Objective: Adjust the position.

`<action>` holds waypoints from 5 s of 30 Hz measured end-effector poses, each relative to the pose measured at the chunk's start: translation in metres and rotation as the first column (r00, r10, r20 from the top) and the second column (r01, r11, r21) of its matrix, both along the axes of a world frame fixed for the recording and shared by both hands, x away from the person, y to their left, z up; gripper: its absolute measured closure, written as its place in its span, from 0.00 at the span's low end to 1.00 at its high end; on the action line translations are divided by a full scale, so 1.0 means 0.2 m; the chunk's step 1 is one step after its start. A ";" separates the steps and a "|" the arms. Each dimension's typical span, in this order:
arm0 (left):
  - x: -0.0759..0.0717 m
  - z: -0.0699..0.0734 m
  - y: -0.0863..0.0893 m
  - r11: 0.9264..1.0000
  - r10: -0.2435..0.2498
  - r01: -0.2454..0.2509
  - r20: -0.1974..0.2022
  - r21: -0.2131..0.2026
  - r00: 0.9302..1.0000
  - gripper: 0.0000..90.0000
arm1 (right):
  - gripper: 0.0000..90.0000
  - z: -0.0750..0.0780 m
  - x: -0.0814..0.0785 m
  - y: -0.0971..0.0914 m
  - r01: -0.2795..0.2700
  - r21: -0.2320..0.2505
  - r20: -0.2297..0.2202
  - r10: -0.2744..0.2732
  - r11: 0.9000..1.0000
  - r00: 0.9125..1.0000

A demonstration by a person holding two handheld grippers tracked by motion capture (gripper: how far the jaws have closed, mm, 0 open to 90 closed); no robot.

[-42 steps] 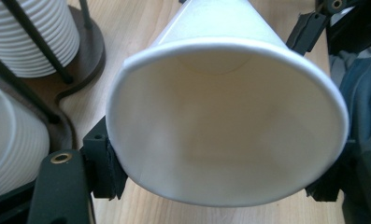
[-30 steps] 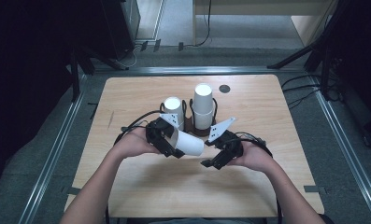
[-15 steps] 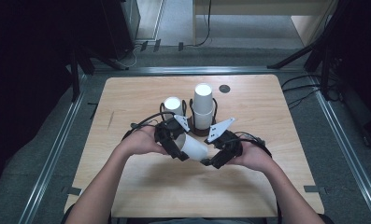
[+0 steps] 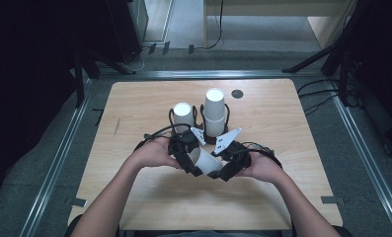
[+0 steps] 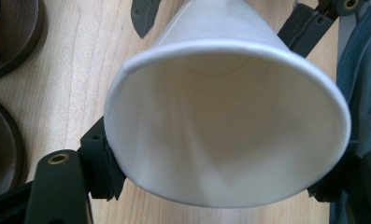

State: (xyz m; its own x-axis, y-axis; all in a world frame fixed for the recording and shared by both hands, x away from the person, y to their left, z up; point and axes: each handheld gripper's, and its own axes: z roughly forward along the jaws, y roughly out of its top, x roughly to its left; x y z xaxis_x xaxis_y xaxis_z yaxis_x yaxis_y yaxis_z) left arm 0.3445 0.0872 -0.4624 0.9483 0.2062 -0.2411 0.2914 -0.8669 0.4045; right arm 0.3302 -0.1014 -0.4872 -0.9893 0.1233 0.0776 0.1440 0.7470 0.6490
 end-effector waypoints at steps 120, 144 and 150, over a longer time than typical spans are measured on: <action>-0.08 0.08 -0.01 0.990 -0.017 0.046 0.207 -0.134 0.978 0.26 | 0.36 0.00 0.00 0.03 0.002 0.052 -0.064 0.002 0.999 0.998; -0.09 0.02 0.11 0.906 0.153 -0.089 0.125 -0.414 0.980 0.15 | 0.35 0.05 0.01 -0.02 0.026 0.109 -0.043 -0.022 0.994 0.999; -0.10 0.01 0.10 0.882 0.176 -0.109 0.107 -0.459 0.979 0.17 | 0.35 0.06 0.00 -0.02 0.022 0.115 -0.046 -0.017 0.993 0.999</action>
State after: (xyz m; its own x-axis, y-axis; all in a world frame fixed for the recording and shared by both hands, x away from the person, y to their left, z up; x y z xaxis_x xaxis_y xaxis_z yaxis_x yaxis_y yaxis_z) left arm 0.3251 0.1065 -0.4597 0.9478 0.2434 -0.2059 0.3084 -0.5357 0.7861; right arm 0.3312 -0.1063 -0.4761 -0.9820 0.1303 0.1371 0.1891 0.6640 0.7235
